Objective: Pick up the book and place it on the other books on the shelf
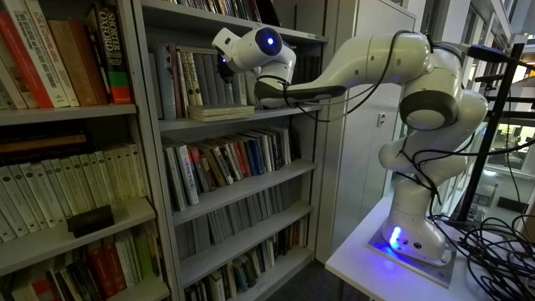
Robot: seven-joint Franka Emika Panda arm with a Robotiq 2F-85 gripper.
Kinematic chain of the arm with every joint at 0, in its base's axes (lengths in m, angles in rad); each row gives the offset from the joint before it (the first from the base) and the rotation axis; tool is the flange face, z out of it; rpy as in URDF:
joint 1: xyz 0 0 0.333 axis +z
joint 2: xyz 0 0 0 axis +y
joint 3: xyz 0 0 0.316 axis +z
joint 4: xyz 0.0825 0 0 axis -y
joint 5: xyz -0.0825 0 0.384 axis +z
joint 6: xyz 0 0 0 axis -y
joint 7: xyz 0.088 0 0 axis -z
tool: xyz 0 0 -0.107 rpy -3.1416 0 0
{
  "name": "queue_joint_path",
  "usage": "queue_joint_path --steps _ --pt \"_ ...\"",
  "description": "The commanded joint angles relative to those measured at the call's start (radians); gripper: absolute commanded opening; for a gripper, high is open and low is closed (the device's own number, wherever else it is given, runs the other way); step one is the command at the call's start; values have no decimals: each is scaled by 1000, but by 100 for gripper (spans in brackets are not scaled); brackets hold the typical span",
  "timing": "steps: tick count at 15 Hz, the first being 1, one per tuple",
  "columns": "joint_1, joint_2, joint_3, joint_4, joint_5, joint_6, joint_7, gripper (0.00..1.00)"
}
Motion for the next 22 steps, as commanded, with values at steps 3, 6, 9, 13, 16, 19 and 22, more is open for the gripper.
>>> queue_joint_path --steps 3,6,9,13,16,19,22 --pt "406 111 -188 -111 185 -322 -204 0" --pt "620 80 -344 -136 321 -558 -302 0" --pt "807 58 -503 -119 416 -832 -380 0" --pt "1117 168 -693 -66 377 -1078 -339 0" --pt "1306 225 -818 -84 400 -1126 -341 0" --pt "1430 308 -917 -57 431 -1147 -381 0" --pt "1483 376 -979 -30 442 -1168 -437 27"
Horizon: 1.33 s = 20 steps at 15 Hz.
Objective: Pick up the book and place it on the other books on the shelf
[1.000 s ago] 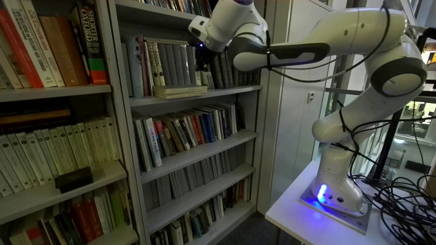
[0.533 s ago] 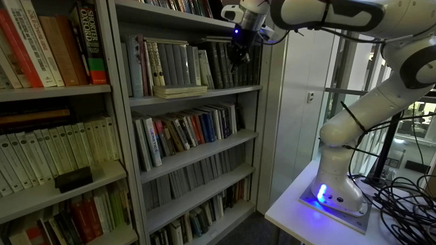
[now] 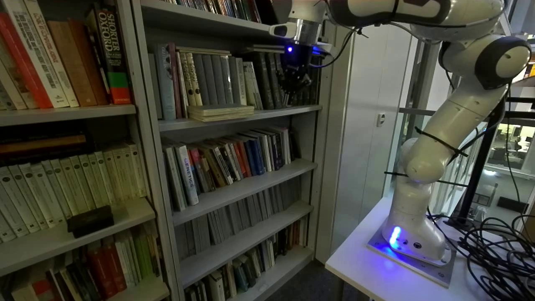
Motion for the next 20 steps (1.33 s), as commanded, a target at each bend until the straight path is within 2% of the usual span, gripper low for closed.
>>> queue_joint_path --steps 1,5,7,10,20 --pt "71 97 -79 78 17 -61 -84 34" --pt "75 152 -76 137 -47 -67 -158 65" --pt "71 154 -63 155 -112 -11 -180 81" --pt "71 163 -61 189 -142 -8 -187 99" --pt "69 198 -53 236 -142 -85 -171 100"
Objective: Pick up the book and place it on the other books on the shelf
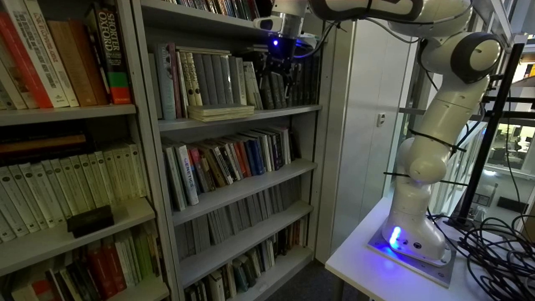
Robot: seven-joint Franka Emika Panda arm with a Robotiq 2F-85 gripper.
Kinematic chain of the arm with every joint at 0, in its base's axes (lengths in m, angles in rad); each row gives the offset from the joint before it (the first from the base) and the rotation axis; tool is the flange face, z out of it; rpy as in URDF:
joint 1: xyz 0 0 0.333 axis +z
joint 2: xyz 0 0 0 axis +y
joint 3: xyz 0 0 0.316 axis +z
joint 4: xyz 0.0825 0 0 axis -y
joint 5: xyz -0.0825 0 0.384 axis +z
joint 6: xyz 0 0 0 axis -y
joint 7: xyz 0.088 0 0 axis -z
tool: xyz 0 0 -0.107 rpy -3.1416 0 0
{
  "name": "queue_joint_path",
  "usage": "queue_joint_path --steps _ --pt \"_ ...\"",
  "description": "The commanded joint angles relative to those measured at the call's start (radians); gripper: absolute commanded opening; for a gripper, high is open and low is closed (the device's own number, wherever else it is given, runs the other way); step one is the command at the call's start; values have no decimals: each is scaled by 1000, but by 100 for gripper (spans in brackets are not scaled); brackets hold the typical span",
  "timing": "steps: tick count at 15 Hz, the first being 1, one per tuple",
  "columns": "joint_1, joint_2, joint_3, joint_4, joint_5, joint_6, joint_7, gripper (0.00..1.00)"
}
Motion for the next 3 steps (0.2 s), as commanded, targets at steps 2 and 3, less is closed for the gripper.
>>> queue_joint_path --steps 2,3 --pt "10 16 -5 16 -6 -19 4 100" --pt "10 20 -5 18 -6 -20 3 100"
